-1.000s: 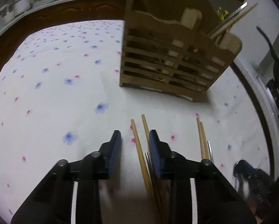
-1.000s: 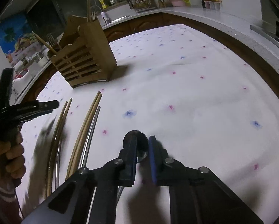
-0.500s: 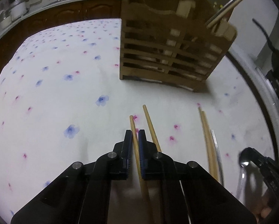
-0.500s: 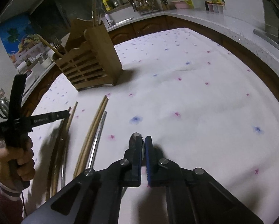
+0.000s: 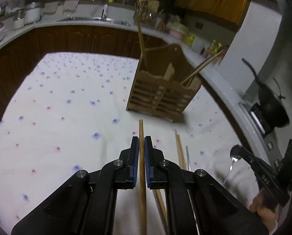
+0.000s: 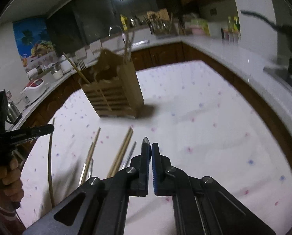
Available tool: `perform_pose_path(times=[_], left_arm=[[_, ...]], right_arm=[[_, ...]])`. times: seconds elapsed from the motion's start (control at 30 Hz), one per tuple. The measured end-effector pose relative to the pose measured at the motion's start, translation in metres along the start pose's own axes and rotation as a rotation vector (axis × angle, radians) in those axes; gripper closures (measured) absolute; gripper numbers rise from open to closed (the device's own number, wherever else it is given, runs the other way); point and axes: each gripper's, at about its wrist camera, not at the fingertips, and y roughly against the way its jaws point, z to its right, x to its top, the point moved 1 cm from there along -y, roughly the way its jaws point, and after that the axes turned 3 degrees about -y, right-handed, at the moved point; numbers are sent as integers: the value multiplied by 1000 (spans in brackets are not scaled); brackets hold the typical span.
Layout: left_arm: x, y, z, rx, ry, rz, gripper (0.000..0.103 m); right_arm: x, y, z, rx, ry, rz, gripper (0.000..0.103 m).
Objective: Organize utensils
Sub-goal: 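Carry the wooden chopstick with the left tool to the holder while the right tool carries the spoon there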
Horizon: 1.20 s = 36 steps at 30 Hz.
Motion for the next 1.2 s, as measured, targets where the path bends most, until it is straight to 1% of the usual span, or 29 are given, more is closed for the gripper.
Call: perform_pose_path(times=[0.17, 0.3, 0.47, 0.73, 0.9, 1.1, 1.2], left_arm=[[2, 27, -1, -12, 11, 50, 98], [4, 44, -5, -20, 22, 82, 98], [6, 59, -7, -17, 23, 116, 98], [8, 74, -8, -23, 29, 146, 98], [15, 82, -8, -29, 32, 172, 98], [29, 88, -5, -34, 26, 205, 98], [42, 92, 0, -35, 13, 229, 98]], right_arm=[[13, 18, -9, -28, 49, 75, 100], [21, 28, -15, -49, 85, 118, 100], [31, 33, -24, -44, 116, 157, 100], [35, 35, -35, -36, 157, 194, 100], [34, 35, -37, -37, 158, 213, 100], [39, 36, -43, -42, 178, 243, 100], [47, 35, -46, -46, 186, 262, 100]])
